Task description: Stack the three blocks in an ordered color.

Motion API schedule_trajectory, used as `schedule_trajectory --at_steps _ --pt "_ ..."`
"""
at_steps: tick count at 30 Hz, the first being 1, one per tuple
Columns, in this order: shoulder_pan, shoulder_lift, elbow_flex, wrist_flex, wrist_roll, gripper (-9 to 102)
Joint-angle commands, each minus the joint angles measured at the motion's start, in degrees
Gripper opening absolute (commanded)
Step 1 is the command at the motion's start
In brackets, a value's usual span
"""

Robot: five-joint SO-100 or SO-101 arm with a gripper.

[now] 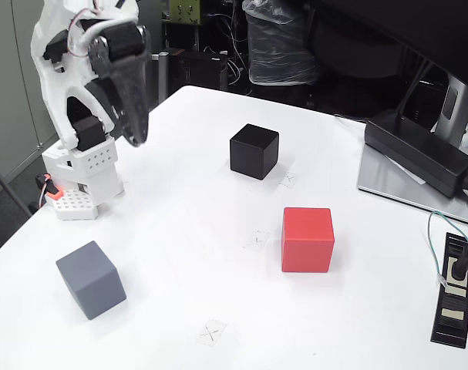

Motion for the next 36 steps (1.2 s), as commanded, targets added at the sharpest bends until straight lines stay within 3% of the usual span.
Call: schedule_trajectory --at_steps 1,7,13,20,36 --pt "4.39 -6.42 -3.08 0.44 -6.94 2" --pt "14.5 -12.66 -2.9 0.88 -21.09 7" --pt "24.87 -14.15 -0.62 0.79 -28.83 26" --pt "28.65 -14.24 14.06 0.0 -38.41 41" --pt "33.84 -14.24 38.32 -24.96 -38.58 36"
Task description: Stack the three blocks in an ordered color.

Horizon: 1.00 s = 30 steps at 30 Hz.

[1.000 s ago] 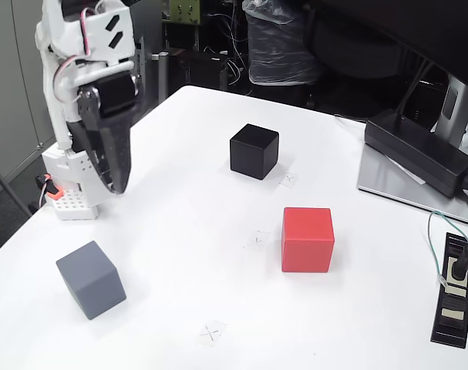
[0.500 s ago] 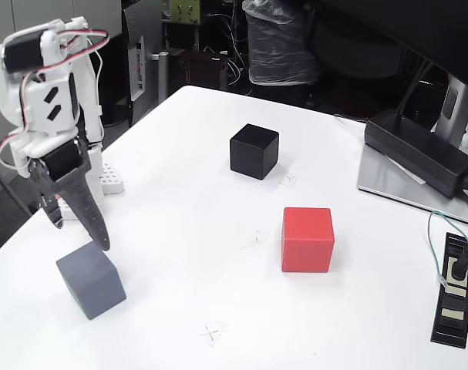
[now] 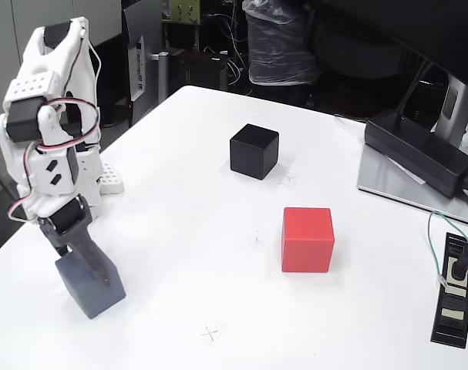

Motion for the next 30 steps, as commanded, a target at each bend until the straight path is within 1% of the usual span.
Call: schedule_trajectory --at_steps 1,5,20,22,30 --pt "0.53 0.18 2.29 -3.43 0.0 35" --pt "0.53 0.18 4.31 -5.45 0.0 35" --pt "0.35 0.53 3.87 -5.63 0.0 35" --pt "0.09 0.62 3.78 -5.63 0.0 32" --pt "-0.26 0.79 3.16 -5.63 0.09 13"
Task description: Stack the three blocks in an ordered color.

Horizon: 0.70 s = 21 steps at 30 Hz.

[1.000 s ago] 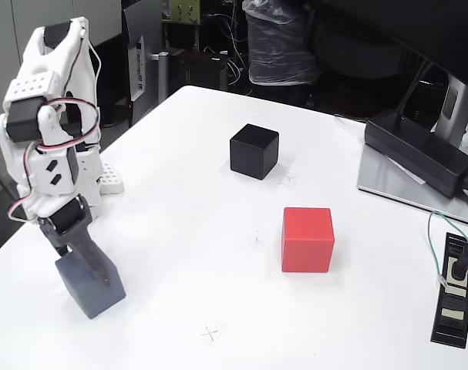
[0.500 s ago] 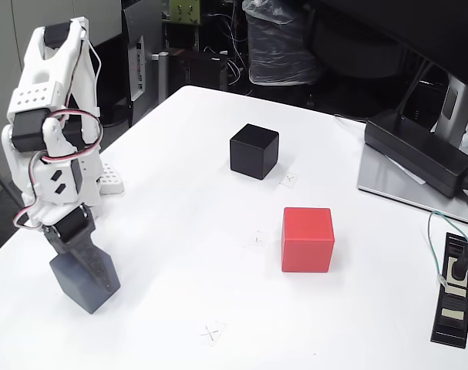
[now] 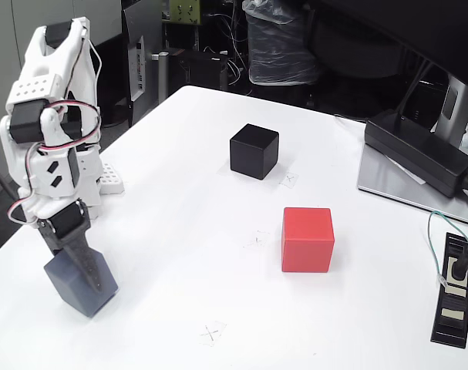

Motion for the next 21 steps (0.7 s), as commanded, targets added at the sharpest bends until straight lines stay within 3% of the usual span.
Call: schedule_trajectory --at_steps 1,12,21 --pt "-0.7 -0.18 -1.41 -0.26 0.09 12" --pt "-8.53 -0.18 -20.04 1.23 6.94 3" --pt "-19.25 -0.44 -39.81 16.0 9.84 4"
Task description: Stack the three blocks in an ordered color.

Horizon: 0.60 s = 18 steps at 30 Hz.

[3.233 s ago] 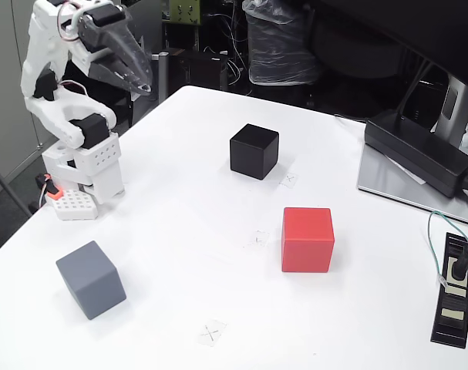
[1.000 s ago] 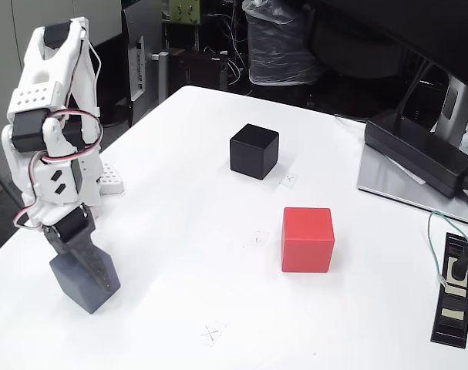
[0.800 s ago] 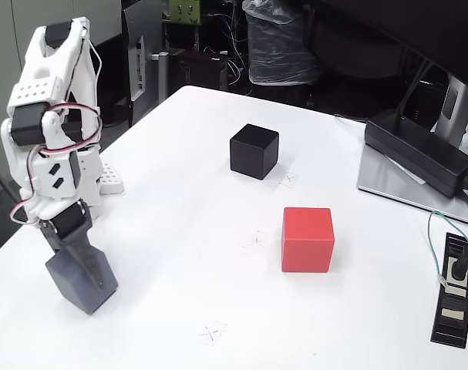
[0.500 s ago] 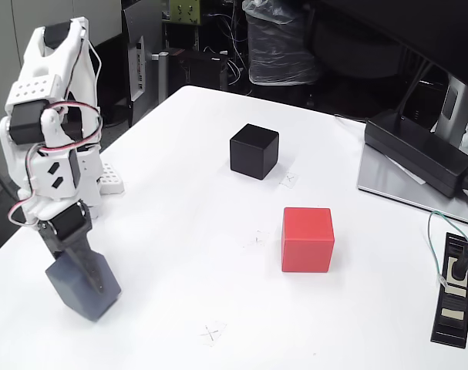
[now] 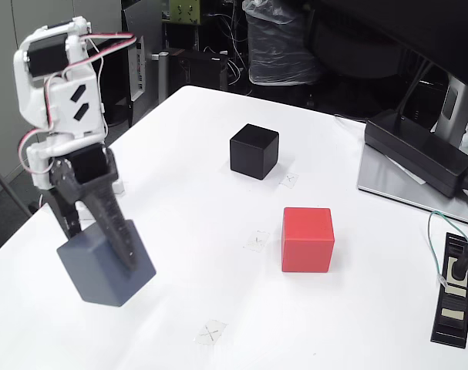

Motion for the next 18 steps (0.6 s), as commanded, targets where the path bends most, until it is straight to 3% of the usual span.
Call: schedule_trajectory --at_steps 1,7,18 --pt "-4.48 0.53 -9.05 5.8 1.23 4" --pt "-16.61 0.18 -16.88 12.13 6.33 4" --pt "-40.96 -4.04 -19.51 12.22 23.03 4"
